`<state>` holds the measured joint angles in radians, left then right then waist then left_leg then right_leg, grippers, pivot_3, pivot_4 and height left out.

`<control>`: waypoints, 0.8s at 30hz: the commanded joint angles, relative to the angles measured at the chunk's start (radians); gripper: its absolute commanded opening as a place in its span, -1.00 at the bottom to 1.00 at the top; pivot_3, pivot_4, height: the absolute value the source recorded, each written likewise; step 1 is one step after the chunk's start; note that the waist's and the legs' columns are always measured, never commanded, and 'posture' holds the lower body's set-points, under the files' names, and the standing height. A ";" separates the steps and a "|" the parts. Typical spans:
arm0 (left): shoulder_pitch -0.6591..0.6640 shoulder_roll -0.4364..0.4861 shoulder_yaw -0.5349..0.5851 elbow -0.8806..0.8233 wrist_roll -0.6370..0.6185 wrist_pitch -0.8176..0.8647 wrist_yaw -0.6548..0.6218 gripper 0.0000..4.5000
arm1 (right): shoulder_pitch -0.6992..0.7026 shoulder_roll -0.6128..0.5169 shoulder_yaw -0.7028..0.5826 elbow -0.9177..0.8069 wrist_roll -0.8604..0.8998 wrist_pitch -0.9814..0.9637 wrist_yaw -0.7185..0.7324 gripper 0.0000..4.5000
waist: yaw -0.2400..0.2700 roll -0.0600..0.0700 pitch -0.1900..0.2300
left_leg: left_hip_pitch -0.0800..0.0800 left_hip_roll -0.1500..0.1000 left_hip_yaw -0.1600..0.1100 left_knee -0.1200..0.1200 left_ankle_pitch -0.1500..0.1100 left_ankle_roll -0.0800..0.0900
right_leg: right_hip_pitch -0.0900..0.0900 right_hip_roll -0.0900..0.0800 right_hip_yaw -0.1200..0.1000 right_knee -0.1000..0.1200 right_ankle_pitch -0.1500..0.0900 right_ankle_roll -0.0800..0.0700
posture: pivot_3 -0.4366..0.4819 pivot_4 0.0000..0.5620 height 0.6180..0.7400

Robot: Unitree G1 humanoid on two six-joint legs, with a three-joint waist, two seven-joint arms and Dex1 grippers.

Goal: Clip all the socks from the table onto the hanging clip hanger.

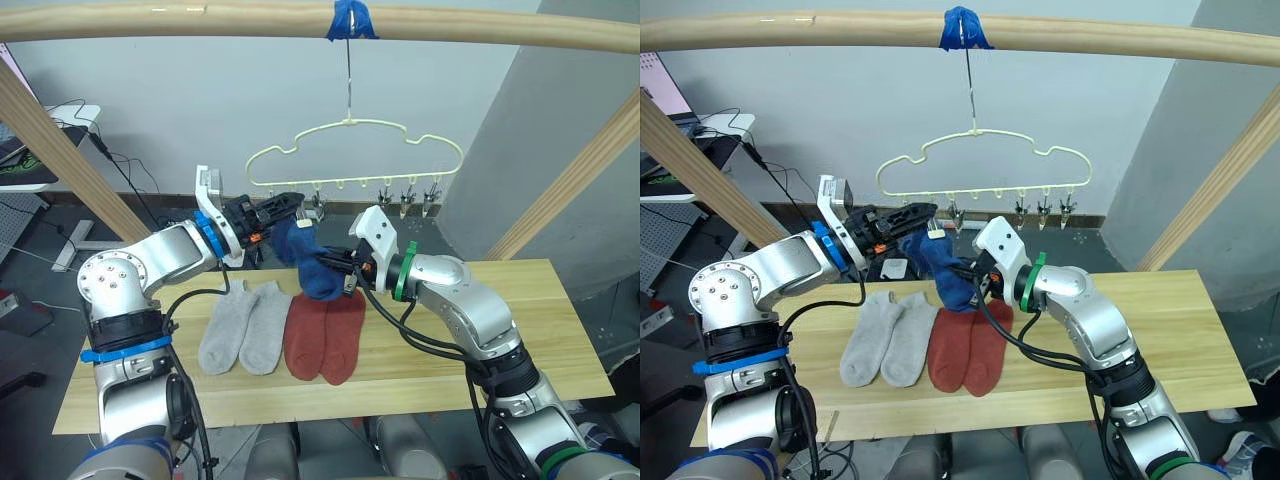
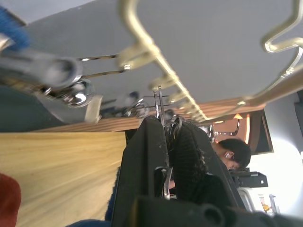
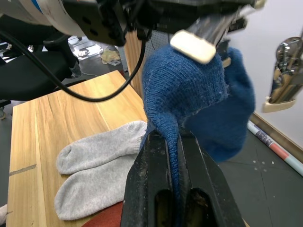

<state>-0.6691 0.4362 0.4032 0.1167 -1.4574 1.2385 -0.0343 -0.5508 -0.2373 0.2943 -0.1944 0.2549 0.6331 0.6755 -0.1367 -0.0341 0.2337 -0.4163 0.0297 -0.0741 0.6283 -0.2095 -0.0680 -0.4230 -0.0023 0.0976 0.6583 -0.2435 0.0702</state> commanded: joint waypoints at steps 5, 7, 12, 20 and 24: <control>0.021 0.045 -0.007 -0.091 0.030 -0.033 -0.129 0.02 | -0.041 0.010 -0.016 0.040 0.002 -0.039 0.004 -1.00 | -0.002 0.000 0.000 | 0.000 0.000 0.000 0.000 0.000 0.000 | 0.000 0.000 0.000 0.000 0.000 0.000 | -0.30 -0.28 1.00; 0.035 0.060 -0.012 -0.108 0.047 -0.037 -0.142 0.30 | -0.044 0.014 -0.017 0.050 0.006 -0.041 0.004 -1.00 | -0.002 0.000 0.000 | 0.000 0.000 0.000 0.000 0.000 0.000 | 0.000 0.000 0.000 0.000 0.000 0.000 | -0.30 -0.28 1.00; 0.135 0.171 -0.091 -0.246 0.173 -0.061 -0.304 0.95 | -0.038 0.024 -0.014 0.068 0.014 -0.038 0.011 -0.76 | -0.001 0.000 0.000 | 0.000 0.000 0.000 -0.001 0.000 0.000 | -0.001 0.000 0.000 0.000 0.000 0.000 | -0.27 -0.29 1.00; 0.313 0.230 -0.250 -0.429 0.488 -0.318 -0.510 1.00 | 0.076 -0.082 -0.030 0.087 -0.006 -0.062 0.057 0.38 | 0.021 0.000 0.000 | 0.000 0.000 0.001 -0.001 0.000 0.000 | -0.001 -0.001 0.000 -0.001 -0.001 -0.001 | -0.25 -0.31 1.00; 0.345 0.191 -0.302 -0.437 0.623 -0.436 -0.515 1.00 | 0.126 -0.153 -0.077 0.022 0.019 -0.046 0.060 0.98 | 0.029 0.000 0.000 | 0.000 0.000 0.002 0.000 0.000 0.000 | -0.001 -0.001 0.001 -0.001 -0.001 -0.001 | -0.27 -0.31 1.00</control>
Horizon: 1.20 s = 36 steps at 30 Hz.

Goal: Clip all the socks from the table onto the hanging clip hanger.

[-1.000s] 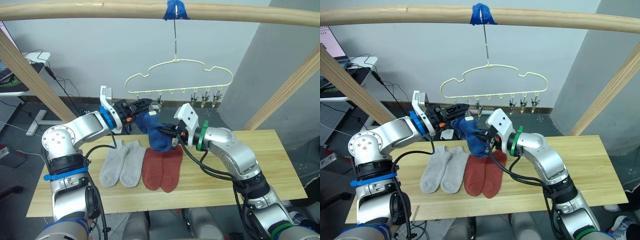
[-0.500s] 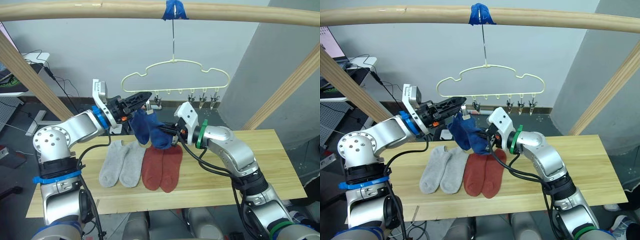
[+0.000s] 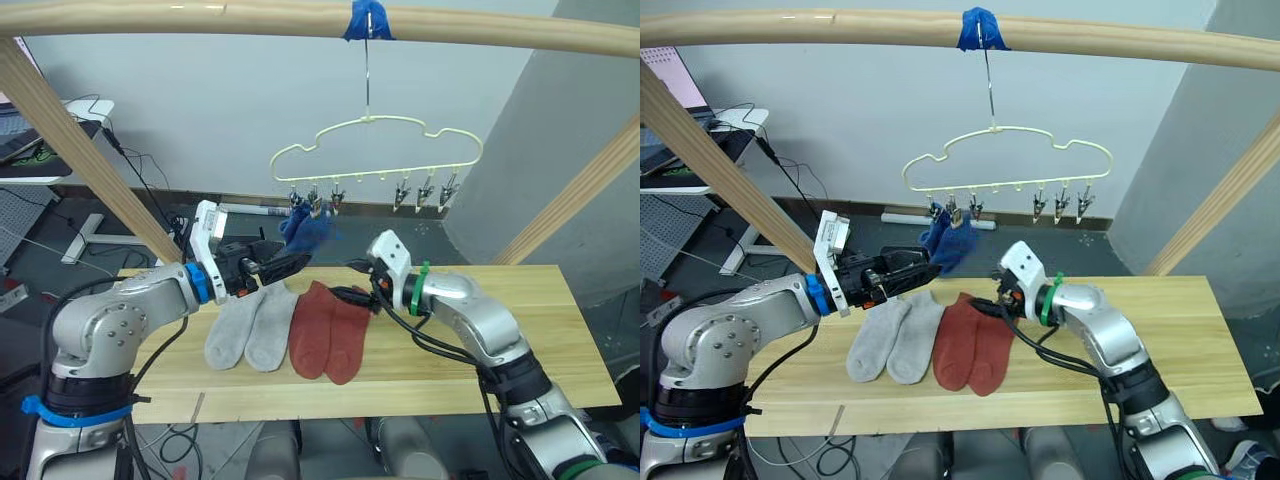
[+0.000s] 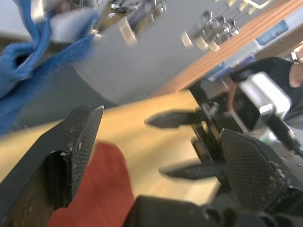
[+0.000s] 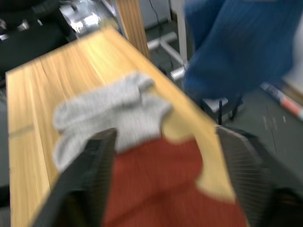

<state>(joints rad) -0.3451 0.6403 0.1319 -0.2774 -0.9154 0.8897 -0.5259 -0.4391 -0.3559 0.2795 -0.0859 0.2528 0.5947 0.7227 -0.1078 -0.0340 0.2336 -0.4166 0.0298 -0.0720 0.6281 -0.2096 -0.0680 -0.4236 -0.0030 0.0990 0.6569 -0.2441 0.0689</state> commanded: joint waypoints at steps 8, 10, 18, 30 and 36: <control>0.046 -0.114 -0.116 -0.024 0.295 -0.301 -0.023 1.00 | 0.061 -0.097 -0.164 -0.257 0.108 0.083 0.000 0.98 | -0.001 0.000 0.000 | 0.000 0.001 0.000 0.000 0.000 0.000 | 0.000 0.000 0.000 0.000 0.000 0.000 | -0.34 -0.32 1.00; 0.023 -0.172 -0.133 0.016 0.388 -0.416 0.014 1.00 | 0.058 -0.094 -0.218 -0.324 0.155 0.130 -0.029 0.98 | -0.001 0.000 0.000 | 0.000 0.000 0.000 0.000 0.000 0.000 | 0.000 0.000 0.000 0.001 0.000 0.000 | -0.35 -0.31 1.00; 0.018 -0.323 -0.218 0.098 0.620 -0.694 0.058 0.50 | 0.081 -0.085 -0.319 -0.460 0.251 0.220 -0.121 1.00 | -0.002 0.000 0.000 | 0.000 0.000 0.000 0.001 0.000 0.000 | 0.001 0.000 0.001 0.000 0.000 0.001 | -0.40 -0.27 1.00; -0.091 -0.438 -0.235 0.312 0.736 -0.848 0.103 0.50 | 0.039 -0.054 -0.350 -0.502 0.317 0.201 -0.188 1.00 | -0.007 0.000 0.000 | 0.000 0.000 0.000 0.002 0.000 0.001 | 0.001 0.000 0.001 0.001 0.001 0.001 | -0.46 -0.26 1.00; -0.145 -0.470 -0.224 0.408 0.753 -0.895 0.109 0.50 | 0.027 -0.061 -0.350 -0.490 0.318 0.188 -0.197 1.00 | -0.009 0.000 0.000 | 0.000 0.000 0.000 0.001 0.000 0.001 | 0.001 0.001 0.001 0.001 0.001 0.001 | -0.47 -0.25 1.00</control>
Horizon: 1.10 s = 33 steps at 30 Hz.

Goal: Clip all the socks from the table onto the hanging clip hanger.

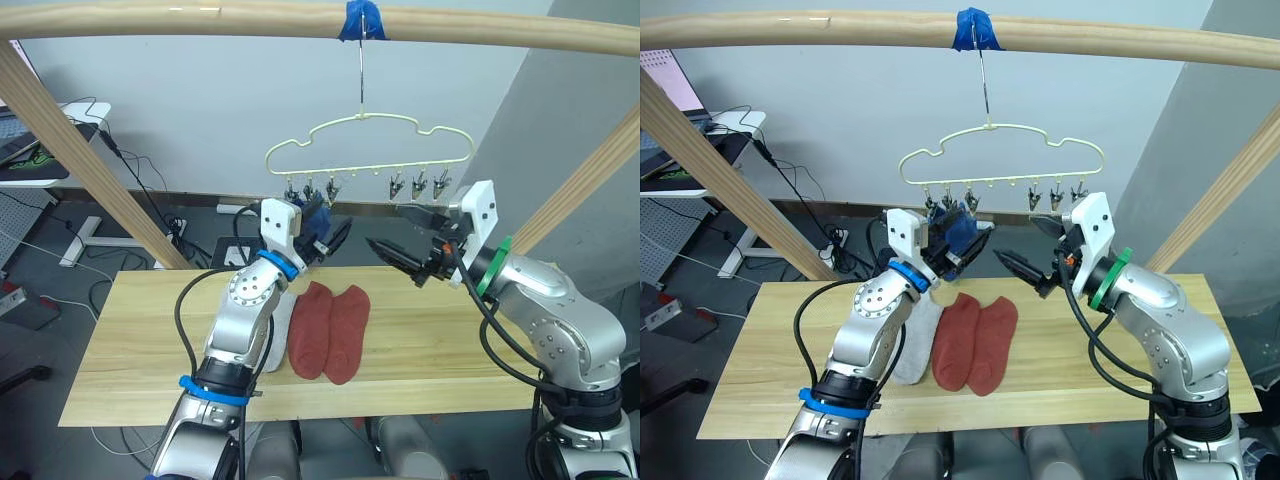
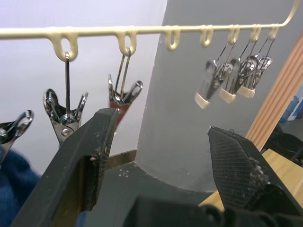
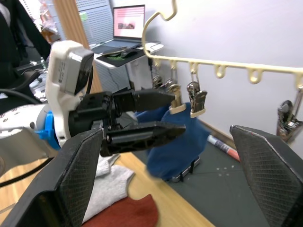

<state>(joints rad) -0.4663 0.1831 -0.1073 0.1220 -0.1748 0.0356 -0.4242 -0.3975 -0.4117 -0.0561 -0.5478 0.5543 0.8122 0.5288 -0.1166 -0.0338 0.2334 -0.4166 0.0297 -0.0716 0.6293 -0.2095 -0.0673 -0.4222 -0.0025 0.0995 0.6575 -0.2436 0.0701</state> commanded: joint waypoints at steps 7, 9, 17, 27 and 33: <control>-0.059 -0.043 0.054 0.065 -0.005 -0.047 0.017 0.50 | -0.023 0.001 -0.012 -0.028 0.026 -0.053 -0.006 1.00 | -0.008 0.000 0.000 | 0.000 0.000 0.000 0.000 0.000 0.000 | 0.000 0.000 0.000 0.000 0.000 0.000 | -0.49 -0.23 1.00; -0.069 -0.048 0.056 0.075 -0.003 -0.052 0.017 0.50 | -0.024 0.001 -0.011 -0.027 0.030 -0.054 -0.008 1.00 | -0.010 0.000 0.000 | 0.000 0.000 0.000 0.000 0.000 0.000 | 0.000 0.000 0.000 0.000 0.000 0.000 | -0.50 -0.23 1.00; -0.106 -0.061 0.071 0.111 0.000 -0.064 0.021 0.50 | -0.018 -0.004 -0.003 -0.029 0.031 -0.060 -0.015 1.00 | -0.023 0.000 0.000 | 0.000 0.000 0.000 0.000 0.000 0.000 | 0.000 0.000 0.000 0.000 0.000 0.000 | -0.51 -0.23 1.00; -0.126 -0.073 0.068 0.121 0.000 -0.078 0.018 0.50 | -0.027 -0.003 0.001 -0.039 0.030 -0.049 -0.033 1.00 | -0.025 0.000 0.000 | 0.000 0.000 0.000 0.000 0.000 0.000 | 0.000 0.000 0.000 0.000 0.000 0.000 | -0.52 -0.25 1.00; -0.131 -0.079 0.073 0.131 0.003 -0.083 0.021 0.50 | -0.032 -0.008 0.002 -0.035 0.034 -0.046 -0.040 1.00 | -0.026 0.000 0.000 | 0.000 0.000 0.000 0.000 0.000 0.000 | 0.000 0.000 0.000 0.000 0.000 0.000 | -0.52 -0.25 1.00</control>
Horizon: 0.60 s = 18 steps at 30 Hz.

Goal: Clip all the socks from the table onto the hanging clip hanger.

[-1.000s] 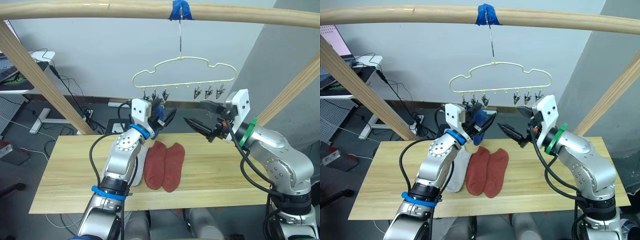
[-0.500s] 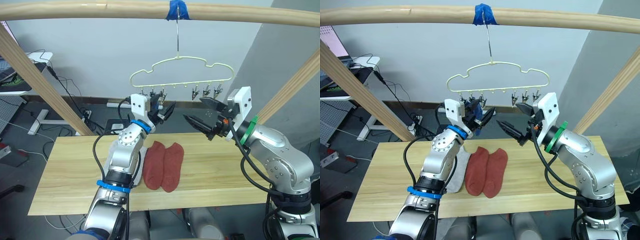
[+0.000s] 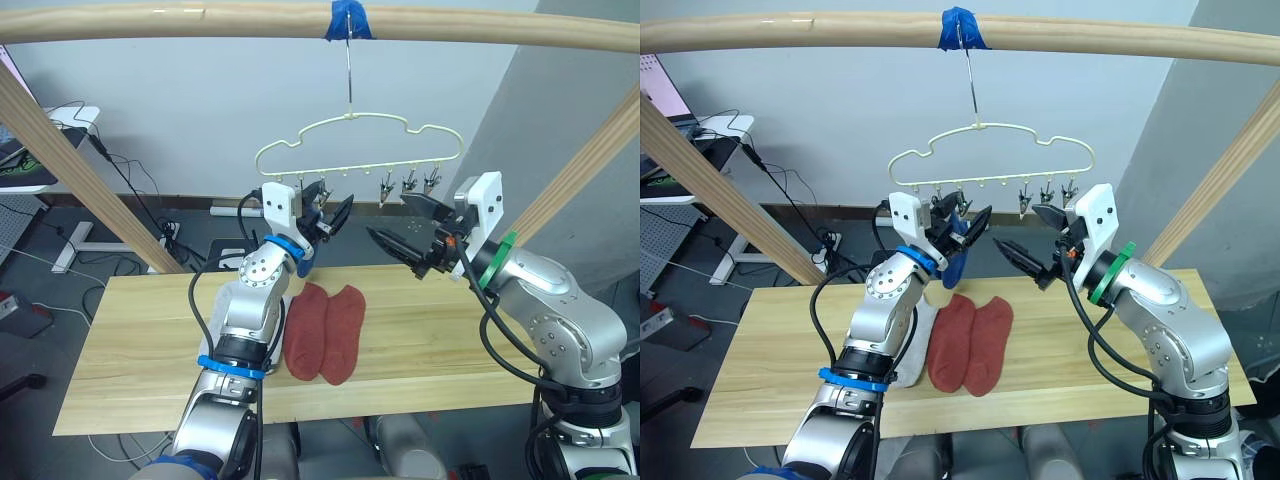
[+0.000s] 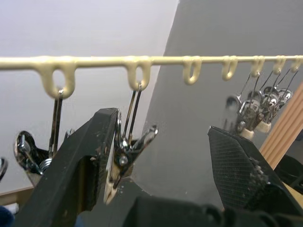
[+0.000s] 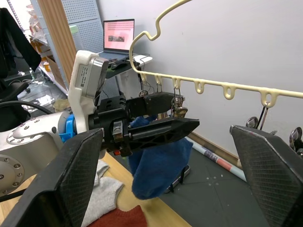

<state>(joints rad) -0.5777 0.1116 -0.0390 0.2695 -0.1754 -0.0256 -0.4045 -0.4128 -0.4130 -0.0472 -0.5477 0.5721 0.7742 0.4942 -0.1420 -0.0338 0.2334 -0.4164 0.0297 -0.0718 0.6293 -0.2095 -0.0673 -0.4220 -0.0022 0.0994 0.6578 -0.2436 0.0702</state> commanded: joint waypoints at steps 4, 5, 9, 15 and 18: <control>-0.031 -0.012 0.006 0.004 0.009 -0.032 0.006 0.50 | -0.020 -0.013 -0.011 -0.032 0.018 -0.007 -0.006 1.00 | 0.000 0.000 0.000 | 0.000 0.000 0.000 0.000 0.000 0.000 | 0.000 0.000 0.000 0.000 0.000 0.000 | -0.53 -0.26 1.00; -0.033 -0.013 0.006 0.008 0.010 -0.035 0.007 0.50 | -0.020 -0.014 -0.012 -0.032 0.019 -0.006 -0.006 1.00 | -0.001 0.000 0.000 | 0.000 0.000 0.000 0.000 0.000 0.000 | 0.000 0.000 0.000 0.000 0.000 0.000 | -0.53 -0.26 1.00; -0.036 -0.012 0.007 0.020 0.019 -0.045 0.010 0.50 | -0.016 -0.014 -0.011 -0.034 0.018 -0.008 -0.009 1.00 | -0.003 0.000 0.000 | 0.000 0.000 0.000 0.000 0.000 0.000 | 0.000 0.000 0.000 0.000 0.000 0.000 | -0.54 -0.27 1.00; -0.052 -0.007 0.018 0.050 0.029 -0.064 0.019 0.11 | -0.001 -0.013 -0.010 -0.042 0.019 -0.010 -0.012 1.00 | -0.004 0.000 0.000 | 0.000 0.000 0.000 0.000 0.000 0.000 | 0.000 0.000 0.000 0.000 0.000 0.000 | -0.55 -0.26 1.00; -0.057 -0.005 0.019 0.058 0.028 -0.068 0.022 -0.32 | 0.000 -0.013 -0.009 -0.043 0.020 -0.011 -0.013 1.00 | -0.004 0.000 0.000 | 0.000 0.000 0.000 0.000 0.000 0.000 | 0.000 0.000 0.000 0.000 0.000 0.000 | -0.55 -0.26 1.00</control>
<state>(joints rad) -0.6125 0.1098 -0.0300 0.3396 -0.1521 -0.0692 -0.3834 -0.4115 -0.4204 -0.0469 -0.5478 0.5724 0.7751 0.4810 -0.1457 -0.0338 0.2334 -0.4165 0.0297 -0.0719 0.6294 -0.2095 -0.0673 -0.4220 -0.0022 0.0994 0.6579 -0.2435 0.0703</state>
